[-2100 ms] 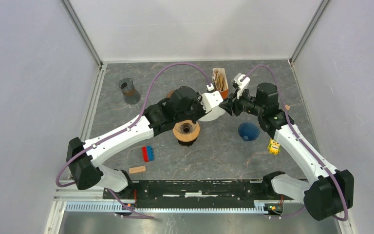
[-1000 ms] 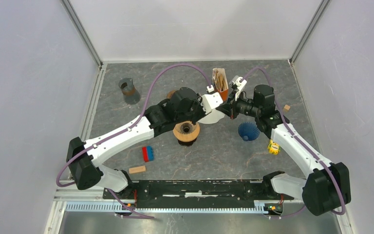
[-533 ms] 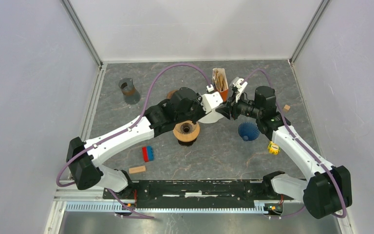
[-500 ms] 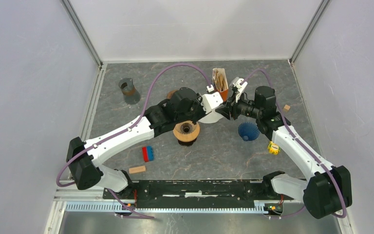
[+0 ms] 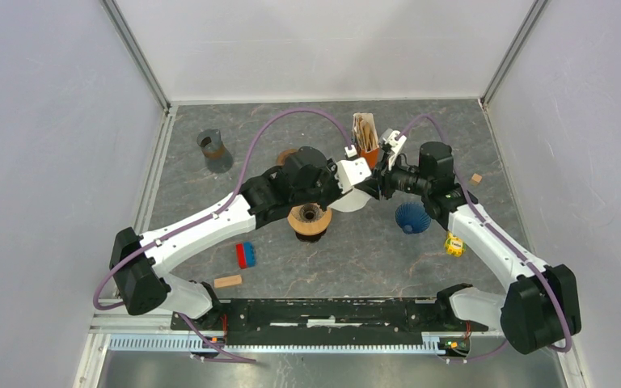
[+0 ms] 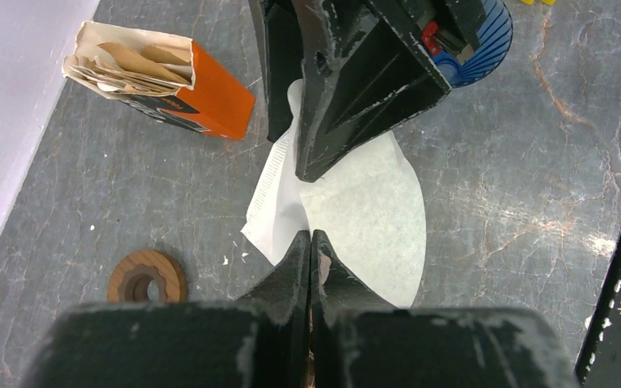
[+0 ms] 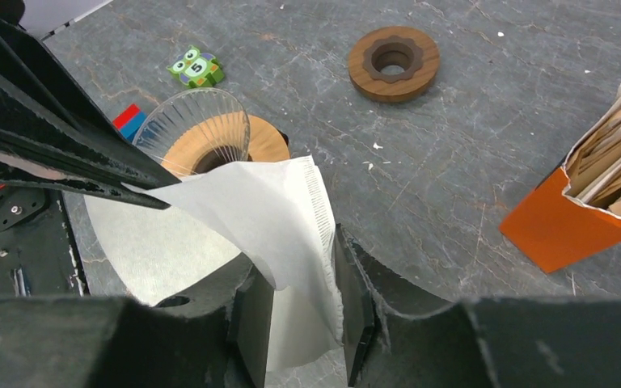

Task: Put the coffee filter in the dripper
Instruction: Place the coffee filter in the coffee dripper.

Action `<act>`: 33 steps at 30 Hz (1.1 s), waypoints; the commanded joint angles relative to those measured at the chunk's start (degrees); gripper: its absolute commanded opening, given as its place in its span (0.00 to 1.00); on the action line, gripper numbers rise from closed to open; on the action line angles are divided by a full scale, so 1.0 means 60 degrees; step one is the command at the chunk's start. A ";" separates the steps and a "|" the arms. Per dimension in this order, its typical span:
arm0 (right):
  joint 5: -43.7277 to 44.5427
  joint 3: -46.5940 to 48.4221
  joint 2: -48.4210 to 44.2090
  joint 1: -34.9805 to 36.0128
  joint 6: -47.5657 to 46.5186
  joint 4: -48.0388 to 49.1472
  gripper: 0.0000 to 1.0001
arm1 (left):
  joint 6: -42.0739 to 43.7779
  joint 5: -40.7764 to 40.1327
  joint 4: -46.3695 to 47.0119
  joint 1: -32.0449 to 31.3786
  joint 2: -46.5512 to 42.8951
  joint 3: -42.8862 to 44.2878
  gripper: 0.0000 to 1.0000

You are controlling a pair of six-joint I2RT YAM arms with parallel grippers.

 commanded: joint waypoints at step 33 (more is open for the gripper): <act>0.0956 0.0544 -0.0303 0.0049 0.0136 -0.0393 0.00 | 0.0410 -0.0856 0.0574 -0.0121 0.0893 0.0918 0.65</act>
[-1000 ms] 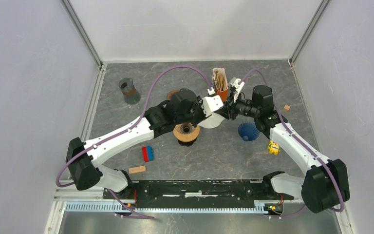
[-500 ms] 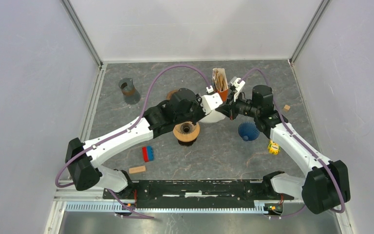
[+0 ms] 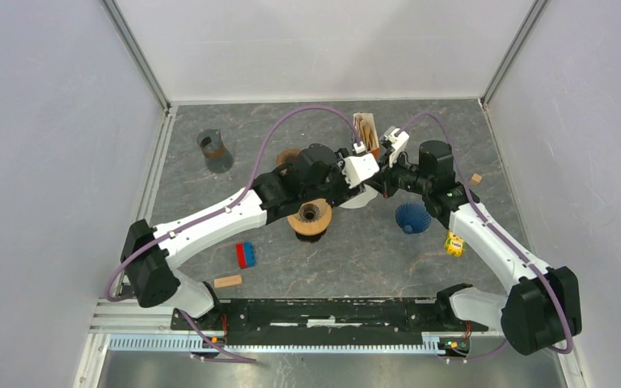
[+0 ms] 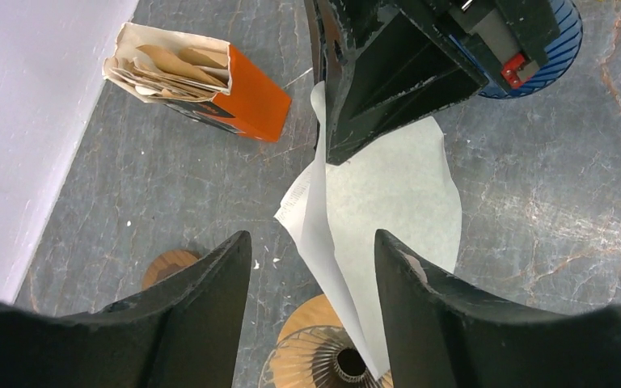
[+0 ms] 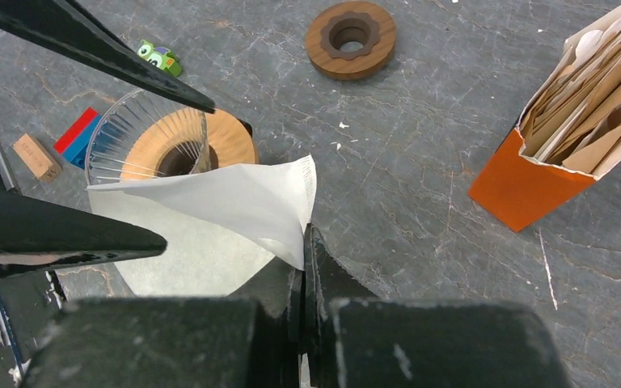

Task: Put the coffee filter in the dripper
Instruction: Place the coffee filter in the coffee dripper.

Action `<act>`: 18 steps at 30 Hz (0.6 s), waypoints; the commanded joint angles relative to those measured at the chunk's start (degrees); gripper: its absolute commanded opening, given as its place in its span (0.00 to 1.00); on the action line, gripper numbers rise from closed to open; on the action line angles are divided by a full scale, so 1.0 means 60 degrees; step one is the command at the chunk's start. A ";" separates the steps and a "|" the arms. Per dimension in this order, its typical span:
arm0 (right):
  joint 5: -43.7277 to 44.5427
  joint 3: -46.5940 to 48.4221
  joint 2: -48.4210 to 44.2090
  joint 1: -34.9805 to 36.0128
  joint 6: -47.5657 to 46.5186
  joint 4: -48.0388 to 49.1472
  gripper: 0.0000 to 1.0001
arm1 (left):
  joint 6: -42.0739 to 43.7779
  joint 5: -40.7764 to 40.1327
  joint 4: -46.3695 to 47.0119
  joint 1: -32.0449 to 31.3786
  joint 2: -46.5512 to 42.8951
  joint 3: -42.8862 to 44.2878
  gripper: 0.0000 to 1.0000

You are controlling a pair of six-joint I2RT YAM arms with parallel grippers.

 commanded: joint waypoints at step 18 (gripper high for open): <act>-0.0267 -0.0206 -0.0643 0.0007 0.0639 0.0831 0.39 | -0.0263 -0.0302 0.0975 -0.0072 0.0569 0.0412 0.02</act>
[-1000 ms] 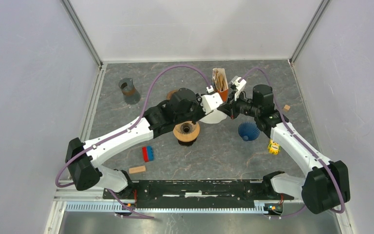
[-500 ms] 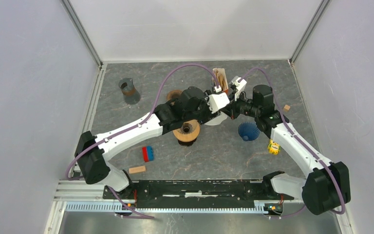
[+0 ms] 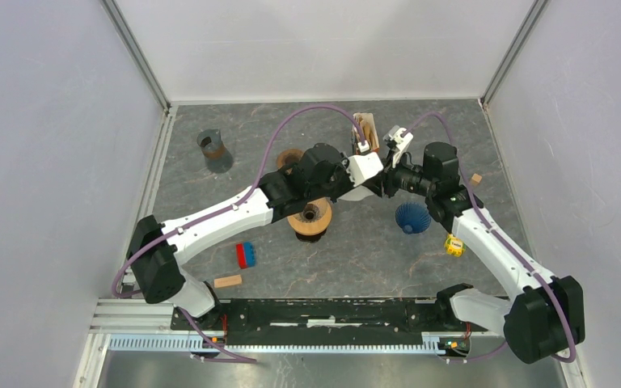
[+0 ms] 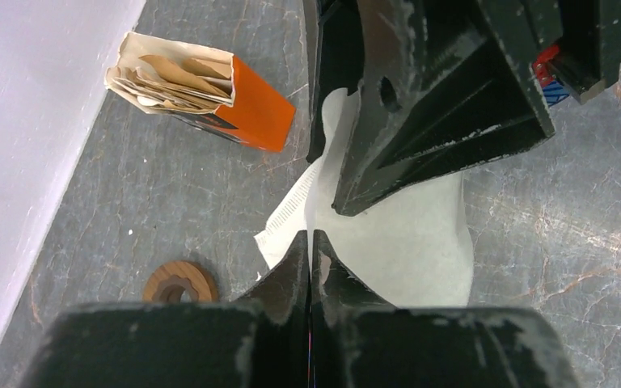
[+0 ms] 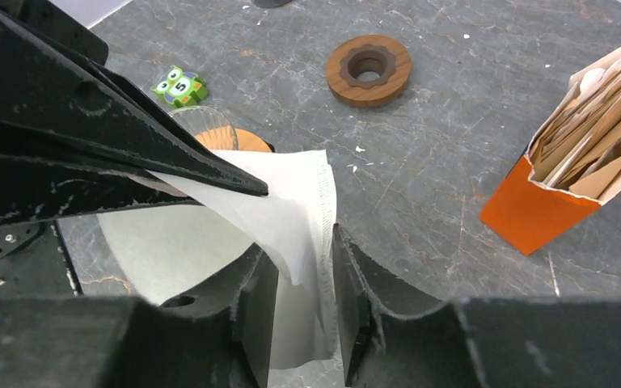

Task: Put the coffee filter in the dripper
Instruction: Place the coffee filter in the coffee dripper.

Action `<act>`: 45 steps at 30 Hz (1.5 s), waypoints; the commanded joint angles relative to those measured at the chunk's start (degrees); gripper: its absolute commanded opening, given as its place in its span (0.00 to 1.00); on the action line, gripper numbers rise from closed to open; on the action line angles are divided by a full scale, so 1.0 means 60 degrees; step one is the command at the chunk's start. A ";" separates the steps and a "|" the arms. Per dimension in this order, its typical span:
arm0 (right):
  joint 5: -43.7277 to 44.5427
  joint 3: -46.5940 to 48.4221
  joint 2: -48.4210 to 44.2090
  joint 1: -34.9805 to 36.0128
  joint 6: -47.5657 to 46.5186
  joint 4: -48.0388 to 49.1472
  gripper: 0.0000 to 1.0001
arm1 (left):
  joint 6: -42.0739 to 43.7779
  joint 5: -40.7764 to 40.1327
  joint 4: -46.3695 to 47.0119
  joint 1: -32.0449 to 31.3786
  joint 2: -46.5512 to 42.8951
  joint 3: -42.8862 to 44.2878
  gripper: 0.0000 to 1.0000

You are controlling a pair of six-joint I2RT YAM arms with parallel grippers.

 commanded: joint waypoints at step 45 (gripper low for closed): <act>-0.0085 0.0427 0.0966 -0.0257 0.1434 0.0335 0.02 | -0.0540 -0.2210 0.2823 -0.0038 -0.0440 -0.1162 0.02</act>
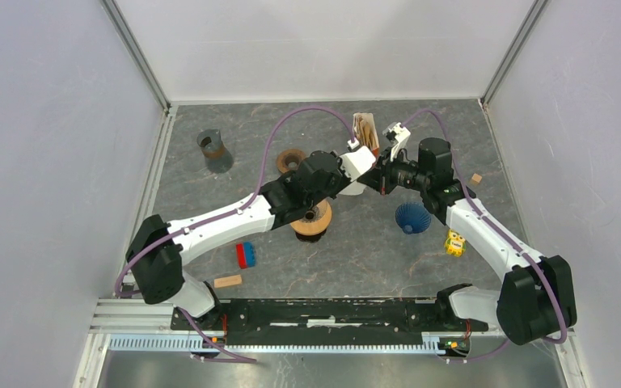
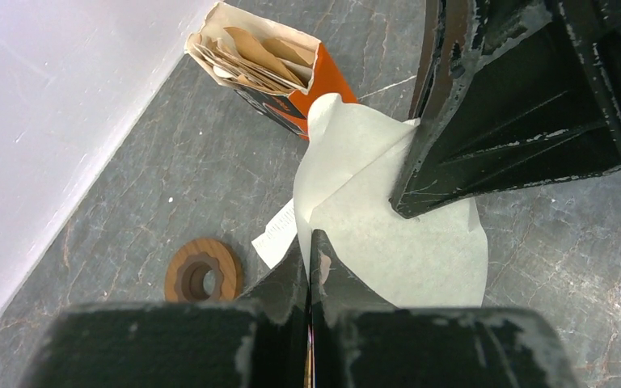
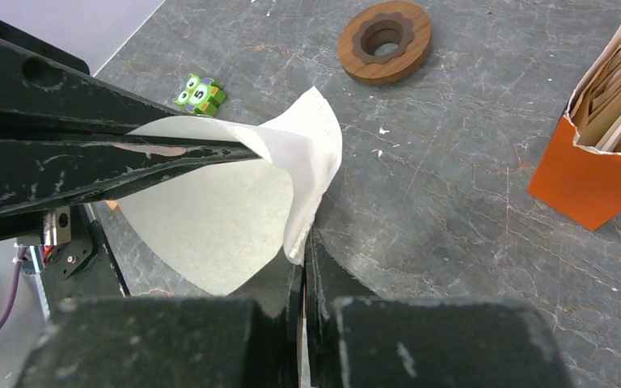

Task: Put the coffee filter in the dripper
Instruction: Place the coffee filter in the coffee dripper.

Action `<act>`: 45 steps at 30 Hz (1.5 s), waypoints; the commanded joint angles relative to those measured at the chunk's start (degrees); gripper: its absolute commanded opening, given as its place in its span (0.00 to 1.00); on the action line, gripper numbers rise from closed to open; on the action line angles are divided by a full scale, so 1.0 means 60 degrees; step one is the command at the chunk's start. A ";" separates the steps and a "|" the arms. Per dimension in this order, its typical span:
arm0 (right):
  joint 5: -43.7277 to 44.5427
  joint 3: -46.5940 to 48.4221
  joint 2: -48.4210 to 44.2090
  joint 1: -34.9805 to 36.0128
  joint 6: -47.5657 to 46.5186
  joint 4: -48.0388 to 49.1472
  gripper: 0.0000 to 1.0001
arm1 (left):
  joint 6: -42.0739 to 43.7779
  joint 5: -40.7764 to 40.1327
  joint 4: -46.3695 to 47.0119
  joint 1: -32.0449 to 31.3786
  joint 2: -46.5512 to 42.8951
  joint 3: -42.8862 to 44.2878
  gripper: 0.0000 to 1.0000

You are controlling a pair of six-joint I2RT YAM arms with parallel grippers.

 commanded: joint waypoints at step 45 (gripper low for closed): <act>0.0283 0.0059 -0.0554 -0.0016 -0.0683 0.0122 0.47 | -0.0264 -0.0227 0.0771 -0.0038 -0.0795 -0.0371 0.02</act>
